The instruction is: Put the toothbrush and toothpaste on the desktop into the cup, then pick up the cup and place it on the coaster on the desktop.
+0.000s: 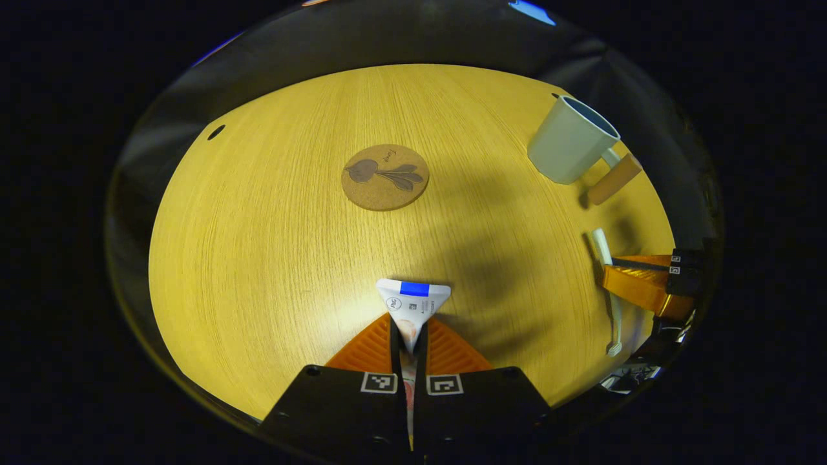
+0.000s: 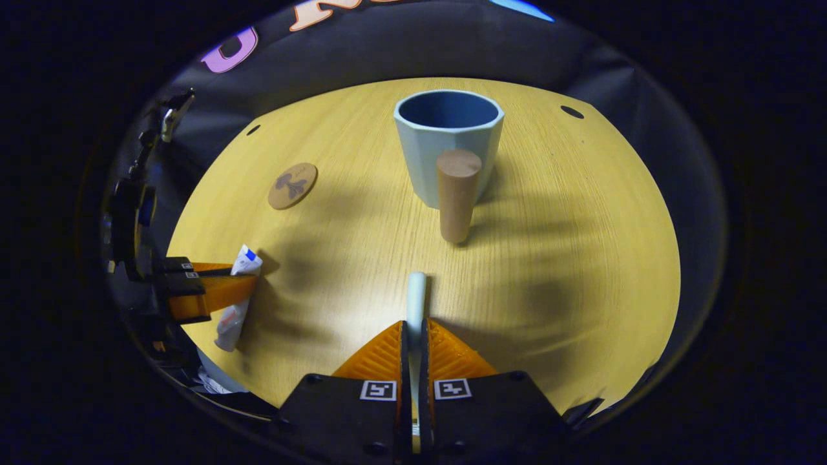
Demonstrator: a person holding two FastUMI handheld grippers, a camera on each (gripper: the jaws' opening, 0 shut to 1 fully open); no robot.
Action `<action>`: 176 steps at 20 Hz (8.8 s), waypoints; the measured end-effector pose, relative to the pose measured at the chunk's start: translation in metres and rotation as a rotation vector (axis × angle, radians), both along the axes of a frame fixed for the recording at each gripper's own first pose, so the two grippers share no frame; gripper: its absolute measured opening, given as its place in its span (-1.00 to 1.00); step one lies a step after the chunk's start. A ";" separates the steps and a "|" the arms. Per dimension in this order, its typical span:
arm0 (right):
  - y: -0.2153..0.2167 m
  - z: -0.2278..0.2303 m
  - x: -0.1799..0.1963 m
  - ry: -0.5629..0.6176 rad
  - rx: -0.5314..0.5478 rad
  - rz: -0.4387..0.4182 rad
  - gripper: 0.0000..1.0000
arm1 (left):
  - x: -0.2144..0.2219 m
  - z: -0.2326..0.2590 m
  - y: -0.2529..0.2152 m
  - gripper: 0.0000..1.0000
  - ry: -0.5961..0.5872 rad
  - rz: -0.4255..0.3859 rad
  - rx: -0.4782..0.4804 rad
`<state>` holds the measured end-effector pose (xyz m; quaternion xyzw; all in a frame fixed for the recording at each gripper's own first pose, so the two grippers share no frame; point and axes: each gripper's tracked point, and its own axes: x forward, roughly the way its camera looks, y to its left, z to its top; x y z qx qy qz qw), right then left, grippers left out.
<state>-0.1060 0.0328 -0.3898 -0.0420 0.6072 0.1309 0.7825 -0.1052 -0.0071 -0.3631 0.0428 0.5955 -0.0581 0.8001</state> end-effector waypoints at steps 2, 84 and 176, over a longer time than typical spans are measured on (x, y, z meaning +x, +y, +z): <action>0.001 0.002 0.002 -0.022 0.014 -0.009 -0.87 | 0.001 0.000 -0.001 -0.96 -0.015 -0.014 -0.007; -0.122 0.082 0.024 -0.555 0.009 -0.258 0.92 | 0.195 0.200 -0.182 -0.97 -0.766 -0.172 -0.504; 0.024 -0.004 0.113 0.032 -0.136 0.098 -0.51 | 0.025 0.119 0.135 0.90 -0.723 0.180 -0.002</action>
